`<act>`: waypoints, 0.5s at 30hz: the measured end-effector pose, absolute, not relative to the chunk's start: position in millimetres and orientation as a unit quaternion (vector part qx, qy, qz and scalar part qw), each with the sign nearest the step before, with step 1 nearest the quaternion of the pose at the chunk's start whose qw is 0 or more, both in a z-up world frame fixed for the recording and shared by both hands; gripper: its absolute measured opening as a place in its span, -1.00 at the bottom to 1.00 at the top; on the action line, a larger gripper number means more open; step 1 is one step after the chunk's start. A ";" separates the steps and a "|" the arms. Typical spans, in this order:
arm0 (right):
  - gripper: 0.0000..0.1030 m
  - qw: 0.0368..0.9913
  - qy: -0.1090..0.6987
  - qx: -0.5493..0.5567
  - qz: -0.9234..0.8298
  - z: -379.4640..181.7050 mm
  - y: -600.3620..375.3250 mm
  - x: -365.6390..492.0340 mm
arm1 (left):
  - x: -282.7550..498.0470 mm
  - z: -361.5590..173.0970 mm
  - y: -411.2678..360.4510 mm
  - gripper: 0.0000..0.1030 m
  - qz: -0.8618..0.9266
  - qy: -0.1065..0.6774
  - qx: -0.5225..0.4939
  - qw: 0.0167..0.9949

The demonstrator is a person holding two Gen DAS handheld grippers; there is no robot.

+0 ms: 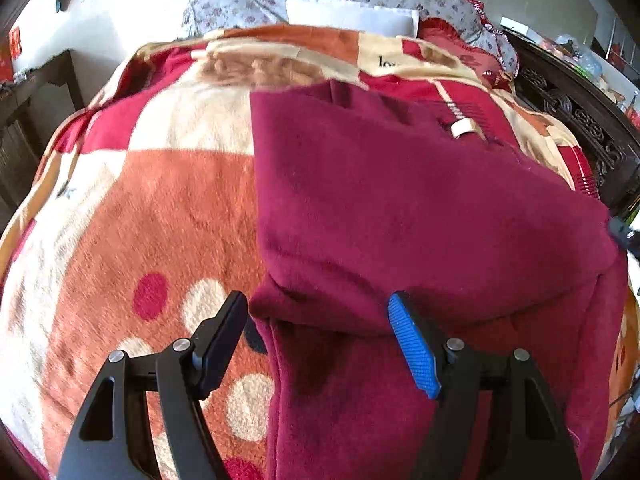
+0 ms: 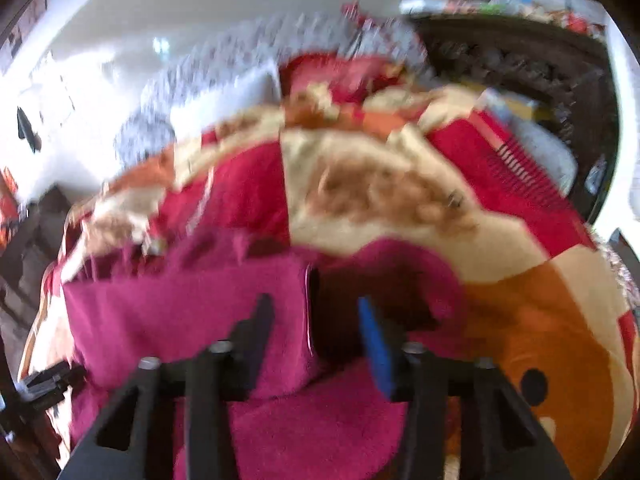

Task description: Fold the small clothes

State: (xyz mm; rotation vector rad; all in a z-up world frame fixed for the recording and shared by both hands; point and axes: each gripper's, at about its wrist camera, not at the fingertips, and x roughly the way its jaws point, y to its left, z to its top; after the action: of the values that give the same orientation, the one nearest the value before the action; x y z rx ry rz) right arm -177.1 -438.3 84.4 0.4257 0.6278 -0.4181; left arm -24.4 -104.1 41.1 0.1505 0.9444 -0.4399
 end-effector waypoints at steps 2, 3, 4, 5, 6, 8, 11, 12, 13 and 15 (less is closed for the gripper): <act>0.06 0.915 0.309 0.195 -0.172 89.7 -423.4 -170.2 | -24.5 47.9 -107.9 0.41 -0.198 0.438 0.080 0.873; 0.06 0.918 0.315 0.187 -0.154 89.6 -413.1 -163.3 | -24.1 50.4 -109.9 0.41 -0.194 0.433 0.082 0.877; 0.06 0.919 0.322 0.179 -0.142 88.1 -404.2 -156.5 | -23.5 52.9 -112.0 0.41 -0.192 0.427 0.081 0.880; 0.06 0.920 0.330 0.166 -0.135 85.3 -394.6 -148.2 | -23.3 54.9 -114.9 0.41 -0.189 0.421 0.080 0.884; 0.06 0.920 0.335 0.156 -0.133 82.8 -387.9 -141.8 | -23.0 56.0 -117.8 0.41 -0.186 0.415 0.079 0.887; 0.06 0.917 0.348 0.139 -0.134 75.2 -376.4 -128.2 | -21.9 56.0 -122.5 0.41 -0.182 0.406 0.079 0.892; 0.06 0.910 0.368 0.126 -0.140 61.2 -368.4 -111.2 | -17.4 48.7 -131.4 0.41 -0.176 0.406 0.090 0.892; 0.06 0.906 0.377 0.118 -0.149 55.7 -367.4 -105.3 | -16.1 46.8 -132.7 0.41 -0.177 0.408 0.090 0.891; 0.06 0.903 0.385 0.112 -0.155 49.8 -367.2 -99.8 | -14.2 44.0 -133.9 0.41 -0.179 0.411 0.088 0.889; 0.06 0.900 0.391 0.102 -0.163 43.9 -367.7 -94.2 | -10.2 38.6 -134.8 0.41 -0.182 0.417 0.081 0.887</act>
State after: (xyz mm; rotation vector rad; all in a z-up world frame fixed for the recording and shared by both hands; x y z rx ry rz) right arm -94.2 -367.7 43.9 0.2103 0.8097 -0.3369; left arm -10.2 -134.8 38.6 0.1686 0.8676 -0.3794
